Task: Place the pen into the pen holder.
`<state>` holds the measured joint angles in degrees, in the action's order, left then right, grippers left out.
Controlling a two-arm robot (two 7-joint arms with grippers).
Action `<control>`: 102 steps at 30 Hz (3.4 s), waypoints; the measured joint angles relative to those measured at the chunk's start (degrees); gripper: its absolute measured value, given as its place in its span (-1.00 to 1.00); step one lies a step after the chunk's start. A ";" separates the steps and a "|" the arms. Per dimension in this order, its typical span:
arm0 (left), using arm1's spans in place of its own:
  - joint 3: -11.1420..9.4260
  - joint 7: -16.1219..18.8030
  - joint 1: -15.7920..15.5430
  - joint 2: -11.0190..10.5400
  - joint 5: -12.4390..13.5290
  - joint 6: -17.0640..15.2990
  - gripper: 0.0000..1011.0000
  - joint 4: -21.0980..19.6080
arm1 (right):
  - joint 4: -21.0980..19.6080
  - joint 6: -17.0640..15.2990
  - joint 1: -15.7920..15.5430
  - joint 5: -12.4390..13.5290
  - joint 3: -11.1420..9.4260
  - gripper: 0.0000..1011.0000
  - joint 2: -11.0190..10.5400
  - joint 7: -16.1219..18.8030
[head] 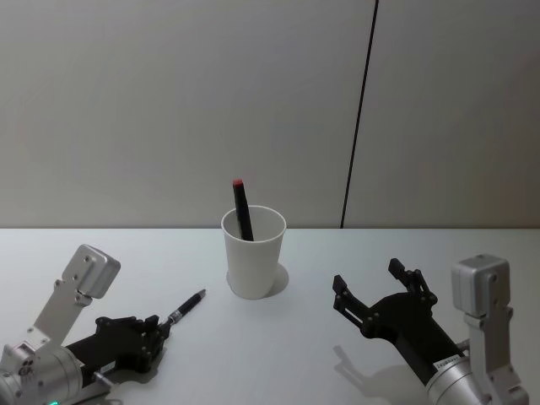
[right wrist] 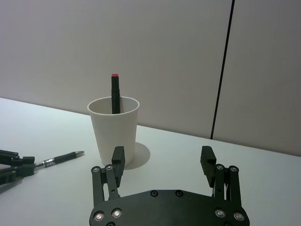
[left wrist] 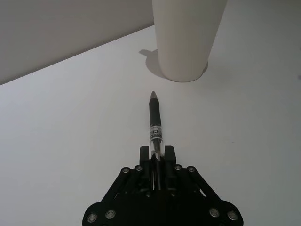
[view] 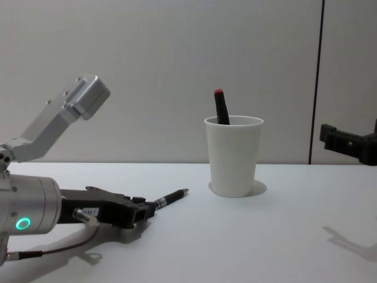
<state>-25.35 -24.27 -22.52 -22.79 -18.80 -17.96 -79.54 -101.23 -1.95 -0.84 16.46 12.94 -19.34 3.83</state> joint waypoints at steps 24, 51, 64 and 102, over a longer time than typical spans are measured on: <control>0.00 0.00 0.00 0.00 0.00 0.00 -0.66 -0.01 | 0.00 0.00 0.00 0.00 0.00 0.98 0.00 0.00; 0.00 0.00 0.00 0.00 0.00 0.00 -0.65 -0.01 | 0.00 0.00 0.00 0.00 0.00 0.98 0.00 0.00; -0.21 -1.71 -0.83 -0.73 -0.09 1.25 -0.66 1.27 | 0.00 0.00 0.00 0.00 0.00 0.98 0.00 0.00; 1.66 -10.50 -9.80 -2.73 0.29 23.14 -0.66 11.82 | 0.00 0.00 0.00 0.00 0.00 0.98 0.00 0.00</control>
<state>-23.69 -34.77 -32.32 -25.52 -18.51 5.18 -67.72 -101.23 -1.95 -0.84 16.46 12.94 -19.33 3.83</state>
